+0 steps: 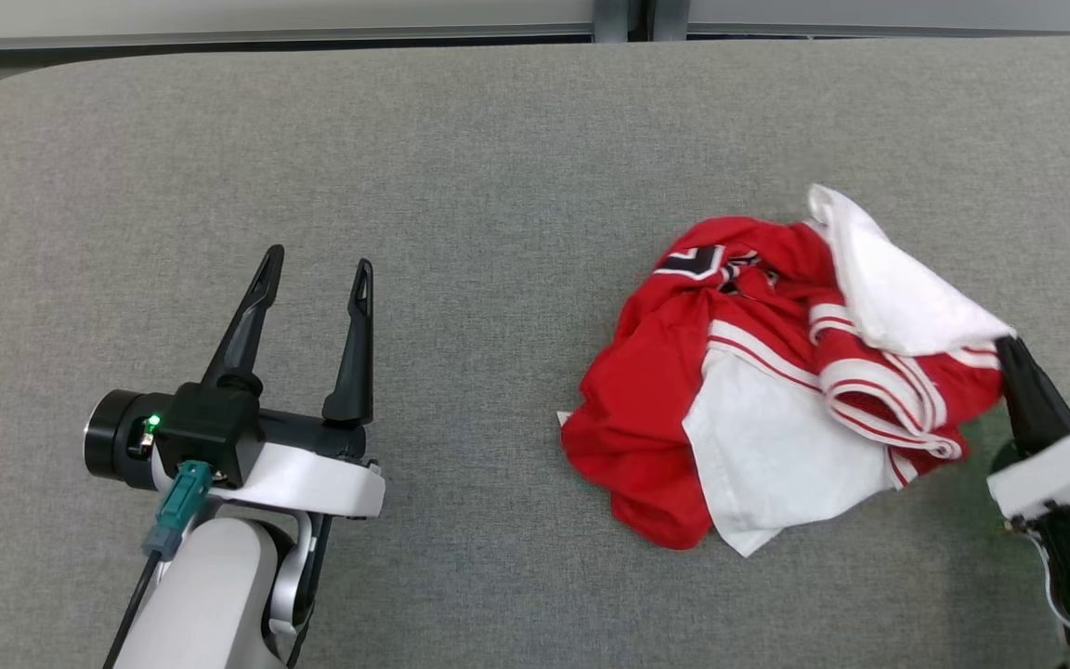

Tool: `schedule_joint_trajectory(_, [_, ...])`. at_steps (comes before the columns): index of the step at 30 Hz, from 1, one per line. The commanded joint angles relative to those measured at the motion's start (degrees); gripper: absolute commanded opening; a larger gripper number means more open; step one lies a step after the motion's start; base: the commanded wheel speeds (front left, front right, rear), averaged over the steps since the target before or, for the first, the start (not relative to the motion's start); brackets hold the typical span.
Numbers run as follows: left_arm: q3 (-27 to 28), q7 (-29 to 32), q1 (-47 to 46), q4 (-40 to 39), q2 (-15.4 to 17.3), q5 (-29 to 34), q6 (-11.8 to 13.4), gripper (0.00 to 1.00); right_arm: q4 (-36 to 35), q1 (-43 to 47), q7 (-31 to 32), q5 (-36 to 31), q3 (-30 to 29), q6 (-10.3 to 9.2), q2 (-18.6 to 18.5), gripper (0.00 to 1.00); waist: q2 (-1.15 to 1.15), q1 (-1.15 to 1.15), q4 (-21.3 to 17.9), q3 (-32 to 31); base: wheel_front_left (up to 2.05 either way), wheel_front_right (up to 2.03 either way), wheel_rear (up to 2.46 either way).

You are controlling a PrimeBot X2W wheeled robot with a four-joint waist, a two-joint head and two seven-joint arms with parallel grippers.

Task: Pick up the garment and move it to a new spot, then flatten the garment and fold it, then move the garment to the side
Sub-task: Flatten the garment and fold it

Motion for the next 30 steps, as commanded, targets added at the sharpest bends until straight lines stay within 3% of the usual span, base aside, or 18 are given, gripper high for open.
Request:
schedule_joint_trajectory(1, [0.1, 0.1, 0.4, -0.2, 0.4, 0.3, 0.2, 1.00, 0.1, 1.1, -0.1, 1.2, -1.5, 0.02, 0.8, 0.00, 0.00, 0.00, -0.2, 0.0, 0.00, 0.00, 0.00])
schedule_joint_trajectory(3, [0.0, 0.2, 0.5, -0.3, 0.6, 0.3, 0.3, 1.00, 0.5, 2.9, -0.5, 0.7, -3.5, 0.01, 1.0, 0.00, 0.00, 0.00, -0.4, 0.0, 0.00, 0.00, 0.00])
schedule_joint_trajectory(4, [0.0, 0.3, 0.6, -0.5, 0.6, 0.3, 0.4, 1.00, 0.4, 3.5, -0.8, 1.0, -4.1, 0.01, 1.8, 0.21, 0.00, 0.00, -0.6, 0.1, 0.00, 0.00, 0.00])
schedule_joint_trajectory(6, [0.0, 0.5, 0.7, -0.7, 0.9, 0.2, 0.5, 1.00, -0.4, 4.2, -2.5, -0.4, -4.6, 0.01, 1.8, 1.00, 0.00, 0.00, -0.8, 0.0, 0.00, 0.00, 0.00])
schedule_joint_trajectory(16, [0.2, 1.2, 2.2, -0.9, 1.7, -0.7, 1.1, 1.00, -9.7, 6.7, -13.5, -11.1, -2.9, 0.01, -0.8, 1.00, 0.00, 0.00, -1.8, -2.9, 0.00, 0.00, 0.00])
schedule_joint_trajectory(22, [0.6, 1.6, 4.5, -1.3, 2.4, -1.3, 1.8, 1.00, -17.9, 8.7, -12.4, -18.3, 0.9, 0.01, -2.5, 1.00, 0.00, 0.00, -2.7, -5.7, 0.00, 0.00, 0.00])
schedule_joint_trajectory(30, [1.0, 2.5, 8.6, -2.2, 3.5, -2.1, 2.6, 1.00, -24.0, 15.1, -8.7, -22.3, 5.1, 0.00, -1.0, 1.00, 0.00, 0.00, -3.4, -9.5, 0.00, 0.00, 0.00])
